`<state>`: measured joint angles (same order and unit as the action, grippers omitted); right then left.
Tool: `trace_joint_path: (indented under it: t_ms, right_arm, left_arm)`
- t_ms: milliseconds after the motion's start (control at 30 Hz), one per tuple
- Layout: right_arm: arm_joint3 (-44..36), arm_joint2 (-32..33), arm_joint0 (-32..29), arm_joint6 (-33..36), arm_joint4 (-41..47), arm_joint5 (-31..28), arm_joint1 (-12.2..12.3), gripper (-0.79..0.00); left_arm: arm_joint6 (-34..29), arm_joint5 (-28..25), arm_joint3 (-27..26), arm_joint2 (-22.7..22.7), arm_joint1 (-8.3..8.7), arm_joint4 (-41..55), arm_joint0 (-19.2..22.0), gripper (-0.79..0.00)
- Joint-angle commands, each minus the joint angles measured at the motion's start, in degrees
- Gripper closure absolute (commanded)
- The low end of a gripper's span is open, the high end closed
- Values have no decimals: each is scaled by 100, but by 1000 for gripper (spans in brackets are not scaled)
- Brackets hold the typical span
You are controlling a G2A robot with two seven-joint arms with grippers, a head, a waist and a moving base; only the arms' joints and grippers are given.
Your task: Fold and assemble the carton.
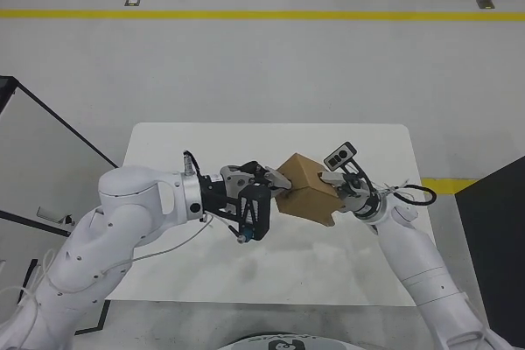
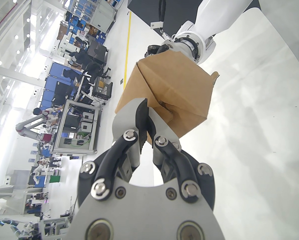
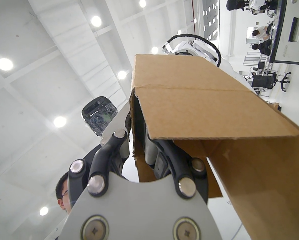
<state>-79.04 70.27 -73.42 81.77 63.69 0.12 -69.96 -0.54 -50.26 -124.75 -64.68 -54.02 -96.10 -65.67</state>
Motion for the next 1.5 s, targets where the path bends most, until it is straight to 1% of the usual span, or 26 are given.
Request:
trace_joint_path:
  t_ms: [0, 467, 867, 1467]
  right_arm:
    - [8, 1, 6, 42, -15, -16, 0, 0]
    - [-3, 5, -2, 189, -84, -136, 0, 0]
    - [-3, 5, -2, 189, -84, -136, 0, 0]
    - [-3, 5, -2, 189, -84, -136, 0, 0]
  left_arm:
    - [-8, -24, -21, -3, 4, -36, -9, 0]
    - [97, -64, -113, 30, 10, -140, -34, 0]
    - [154, -141, -81, 78, 12, -222, 0, 0]
    - [198, -112, 39, 269, -26, -237, 169, 0]
